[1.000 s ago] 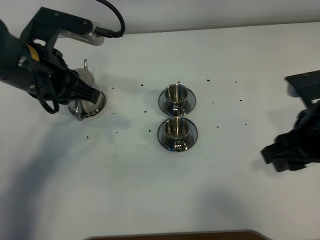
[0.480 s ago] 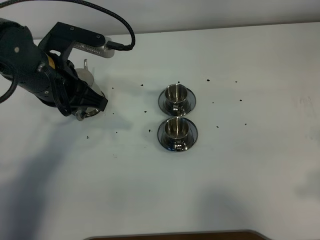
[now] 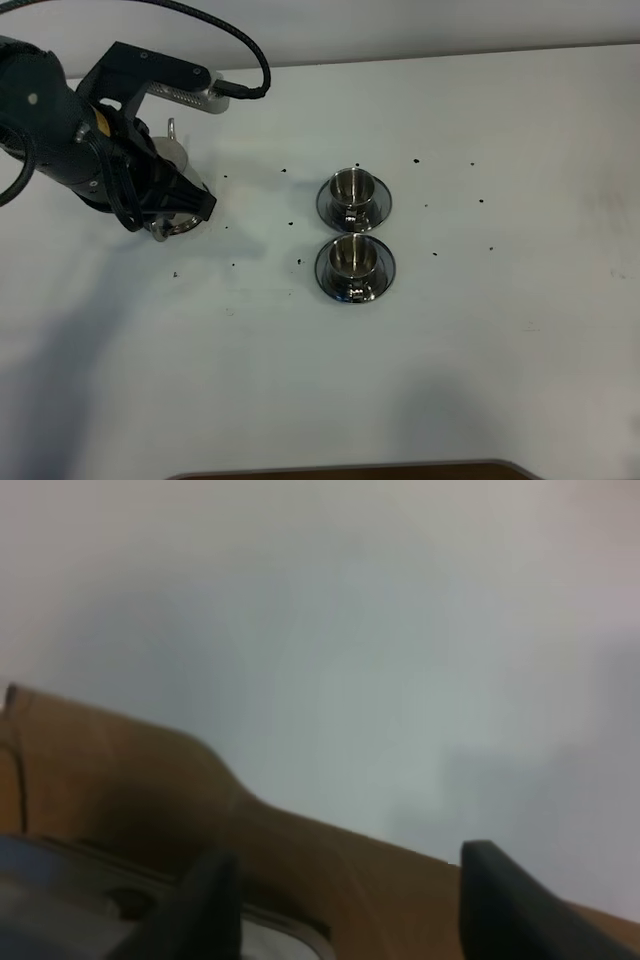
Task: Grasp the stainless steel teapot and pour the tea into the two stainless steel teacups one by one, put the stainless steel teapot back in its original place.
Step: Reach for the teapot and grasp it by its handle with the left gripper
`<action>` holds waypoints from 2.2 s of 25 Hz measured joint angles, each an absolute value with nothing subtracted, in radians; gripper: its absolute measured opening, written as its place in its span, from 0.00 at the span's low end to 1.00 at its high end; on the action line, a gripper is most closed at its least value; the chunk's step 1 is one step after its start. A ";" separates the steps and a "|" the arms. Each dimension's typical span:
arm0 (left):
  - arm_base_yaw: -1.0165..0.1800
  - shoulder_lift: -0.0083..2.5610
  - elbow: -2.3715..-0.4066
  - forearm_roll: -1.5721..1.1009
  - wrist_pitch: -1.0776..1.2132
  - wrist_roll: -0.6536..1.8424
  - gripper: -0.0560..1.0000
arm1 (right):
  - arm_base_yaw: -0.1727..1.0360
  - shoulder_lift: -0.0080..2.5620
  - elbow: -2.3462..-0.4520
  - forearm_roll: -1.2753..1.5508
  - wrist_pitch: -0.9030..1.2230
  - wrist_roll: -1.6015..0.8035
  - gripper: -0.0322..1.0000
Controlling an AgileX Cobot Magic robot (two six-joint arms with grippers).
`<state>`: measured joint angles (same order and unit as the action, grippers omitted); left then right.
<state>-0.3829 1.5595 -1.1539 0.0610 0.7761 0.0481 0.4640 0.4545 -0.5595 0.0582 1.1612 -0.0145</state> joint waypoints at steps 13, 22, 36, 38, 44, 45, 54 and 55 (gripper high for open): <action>-0.383 1.559 -1.154 0.061 0.776 0.048 0.33 | 0.463 0.421 -0.525 0.096 1.115 -0.065 0.50; -0.383 1.559 -1.154 0.052 0.776 0.048 0.33 | 0.236 0.378 -0.524 0.097 1.116 -0.065 0.50; -0.383 1.559 -1.151 -0.010 0.775 0.046 0.33 | -0.124 0.114 -0.518 0.097 1.115 -0.065 0.50; -0.383 1.559 -1.143 -0.010 0.770 0.046 0.33 | -0.129 0.086 -0.518 0.097 1.115 -0.065 0.50; -0.383 1.560 -1.132 -0.010 0.753 0.046 0.33 | -0.129 0.021 -0.518 0.097 1.116 -0.065 0.50; -0.383 1.560 -1.132 -0.010 0.750 0.046 0.33 | -0.129 0.010 -0.518 0.097 1.116 -0.065 0.50; -0.383 1.560 -1.132 -0.008 0.720 0.046 0.33 | -0.100 -0.007 -0.518 0.099 1.117 -0.064 0.50; -0.383 1.560 -1.132 0.000 0.715 0.046 0.33 | -0.081 -0.007 -0.518 0.099 1.117 -0.064 0.50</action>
